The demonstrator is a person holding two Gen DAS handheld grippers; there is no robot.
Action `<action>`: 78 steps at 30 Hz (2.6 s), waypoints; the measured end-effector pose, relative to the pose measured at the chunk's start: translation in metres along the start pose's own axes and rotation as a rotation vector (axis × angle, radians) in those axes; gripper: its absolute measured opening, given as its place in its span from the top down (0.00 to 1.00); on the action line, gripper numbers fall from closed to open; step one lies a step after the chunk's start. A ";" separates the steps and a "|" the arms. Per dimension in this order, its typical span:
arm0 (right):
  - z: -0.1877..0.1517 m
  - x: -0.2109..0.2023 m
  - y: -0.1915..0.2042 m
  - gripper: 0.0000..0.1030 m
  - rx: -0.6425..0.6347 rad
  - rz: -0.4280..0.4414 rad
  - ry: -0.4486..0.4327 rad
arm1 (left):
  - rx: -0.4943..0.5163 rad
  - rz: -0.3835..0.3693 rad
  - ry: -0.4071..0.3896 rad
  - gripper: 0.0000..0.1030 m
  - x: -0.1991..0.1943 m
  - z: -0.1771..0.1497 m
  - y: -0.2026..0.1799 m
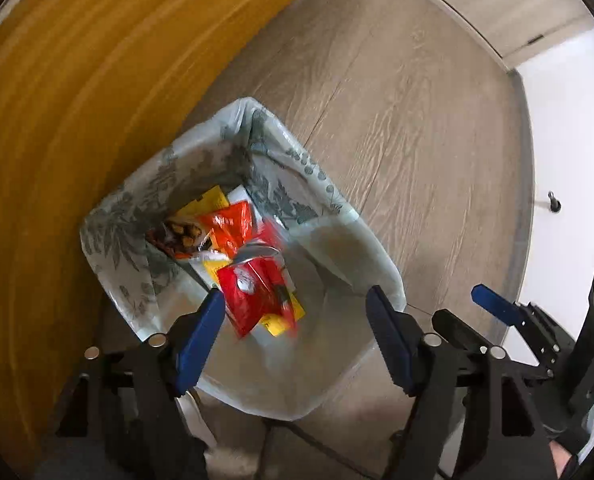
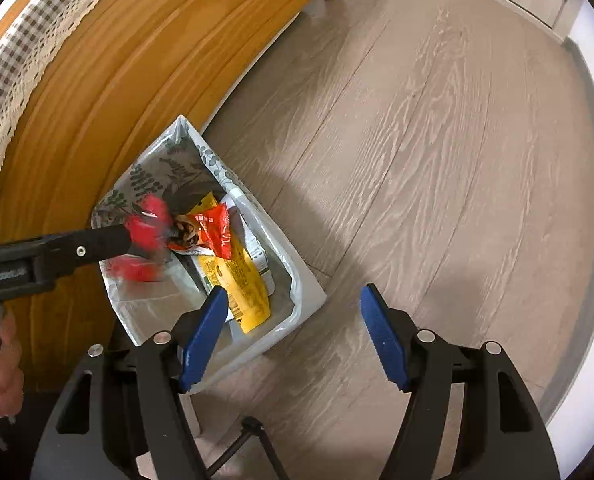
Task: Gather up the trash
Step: 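Open the left tool to drop the red packet into the bin, then move both tools back over the trash on the bed, then grasp the clear plastic cup with left while right closes on a clear wrapper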
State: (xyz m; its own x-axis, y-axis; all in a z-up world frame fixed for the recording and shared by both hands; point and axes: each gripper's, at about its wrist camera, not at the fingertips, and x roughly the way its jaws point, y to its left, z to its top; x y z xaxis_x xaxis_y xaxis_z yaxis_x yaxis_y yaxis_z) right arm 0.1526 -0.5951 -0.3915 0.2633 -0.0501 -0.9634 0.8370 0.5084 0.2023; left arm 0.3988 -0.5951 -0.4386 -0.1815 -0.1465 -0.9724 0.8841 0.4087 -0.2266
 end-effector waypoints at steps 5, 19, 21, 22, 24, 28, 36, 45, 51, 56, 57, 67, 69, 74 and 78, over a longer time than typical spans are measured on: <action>-0.003 0.004 0.009 0.36 -0.032 -0.013 0.015 | -0.091 0.039 -0.012 0.32 -0.021 -0.002 0.022; -0.003 -0.036 0.031 0.36 -0.096 -0.062 -0.040 | -0.206 -0.043 -0.085 0.32 -0.083 -0.038 0.024; -0.001 -0.049 0.035 0.36 -0.106 -0.079 -0.067 | -0.204 -0.028 -0.155 0.31 -0.102 -0.044 0.022; 0.001 -0.058 0.038 0.36 -0.113 -0.089 -0.086 | -0.210 0.021 -0.218 0.32 -0.116 -0.050 0.021; 0.004 -0.073 0.045 0.36 -0.127 -0.103 -0.123 | -0.206 0.076 -0.326 0.32 -0.142 -0.061 0.020; 0.010 -0.108 0.068 0.36 -0.169 -0.123 -0.207 | -0.217 0.142 -0.506 0.31 -0.192 -0.088 0.021; 0.013 -0.184 0.135 0.29 -0.255 -0.067 -0.424 | -0.241 0.185 -0.814 0.25 -0.317 -0.155 0.066; -0.004 -0.225 0.251 0.29 -0.436 0.059 -0.545 | -0.373 0.408 -0.992 0.19 -0.402 -0.217 0.187; -0.018 -0.218 0.331 0.29 -0.558 0.111 -0.540 | -0.686 0.454 -1.027 0.19 -0.413 -0.273 0.320; -0.029 -0.210 0.395 0.29 -0.633 0.139 -0.554 | -0.879 0.624 -0.955 0.20 -0.407 -0.318 0.406; -0.030 -0.208 0.408 0.29 -0.645 0.146 -0.561 | -0.924 0.644 -0.941 0.21 -0.403 -0.328 0.420; -0.092 -0.165 0.582 0.29 -0.906 0.444 -0.439 | -1.325 0.112 -1.149 0.25 -0.401 -0.449 0.530; -0.104 -0.152 0.620 0.29 -0.949 0.554 -0.316 | -1.331 0.107 -1.192 0.25 -0.407 -0.469 0.538; -0.122 -0.120 0.707 0.29 -0.957 0.670 -0.135 | -1.356 0.079 -1.217 0.35 -0.409 -0.490 0.569; -0.117 -0.102 0.745 0.37 -0.928 0.629 -0.110 | -1.292 -0.011 -1.257 0.44 -0.415 -0.474 0.580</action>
State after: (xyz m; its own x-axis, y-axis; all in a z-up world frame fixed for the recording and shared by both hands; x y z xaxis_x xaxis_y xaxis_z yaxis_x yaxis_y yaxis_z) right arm 0.6930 -0.1105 -0.1635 0.5915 0.3888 -0.7064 -0.1285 0.9103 0.3934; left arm 0.7825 0.1296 -0.1929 0.7598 -0.4258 -0.4913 -0.0858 0.6834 -0.7250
